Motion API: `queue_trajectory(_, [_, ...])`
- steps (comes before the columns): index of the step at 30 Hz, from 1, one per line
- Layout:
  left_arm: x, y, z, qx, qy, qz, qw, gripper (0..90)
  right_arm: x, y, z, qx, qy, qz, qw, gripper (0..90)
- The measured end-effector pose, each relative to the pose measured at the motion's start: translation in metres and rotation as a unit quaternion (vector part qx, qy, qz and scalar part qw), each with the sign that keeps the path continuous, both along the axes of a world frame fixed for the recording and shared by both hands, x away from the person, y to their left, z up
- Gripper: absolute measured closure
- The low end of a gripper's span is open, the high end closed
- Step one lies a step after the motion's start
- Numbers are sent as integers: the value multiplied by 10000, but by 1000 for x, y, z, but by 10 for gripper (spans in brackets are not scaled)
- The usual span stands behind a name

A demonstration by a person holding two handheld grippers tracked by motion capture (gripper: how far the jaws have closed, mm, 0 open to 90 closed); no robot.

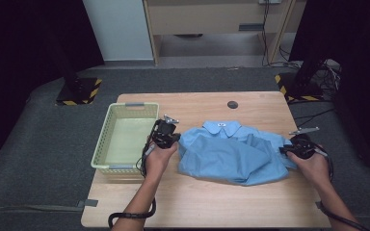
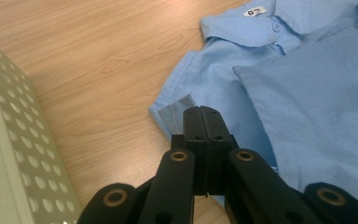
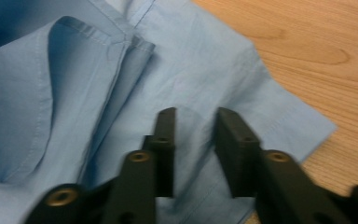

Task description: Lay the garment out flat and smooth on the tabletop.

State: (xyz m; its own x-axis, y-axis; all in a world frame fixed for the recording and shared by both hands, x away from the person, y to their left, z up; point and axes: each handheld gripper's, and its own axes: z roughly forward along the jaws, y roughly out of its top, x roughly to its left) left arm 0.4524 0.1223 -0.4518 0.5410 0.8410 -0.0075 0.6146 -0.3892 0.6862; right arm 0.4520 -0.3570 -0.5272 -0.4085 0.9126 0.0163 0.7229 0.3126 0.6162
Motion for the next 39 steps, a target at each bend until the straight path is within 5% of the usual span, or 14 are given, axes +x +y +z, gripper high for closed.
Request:
queue_trajectory(3, [3,-1,0,78,24,3,10000,900,-2,4,1,-33,15,104,9999,900])
queue_trajectory(9, [8,5,5,365,-7,88,9993,900,-2,5,1,-346,-93,-37,9994,900])
queue_trajectory(17, [10,22,14,499,-77,269,9984,900,3,-26,2,-210,-107,-513,9984,900])
queue_trajectory(25, [15,22,13,726,-61,343,9968,900,5,-24,6,-73,-200,-465,9987,900])
queue_trajectory(28, [13,18,13,791,-135,373,9961,799,5,-22,7,-48,-247,-403,9989,815])
queue_trajectory(32, [9,12,17,758,-231,317,9963,695,4,-24,11,-18,-347,-499,9981,663])
queue_trajectory(39, [3,-8,17,372,-191,52,9991,607,2,-20,19,153,-469,-266,9984,664])
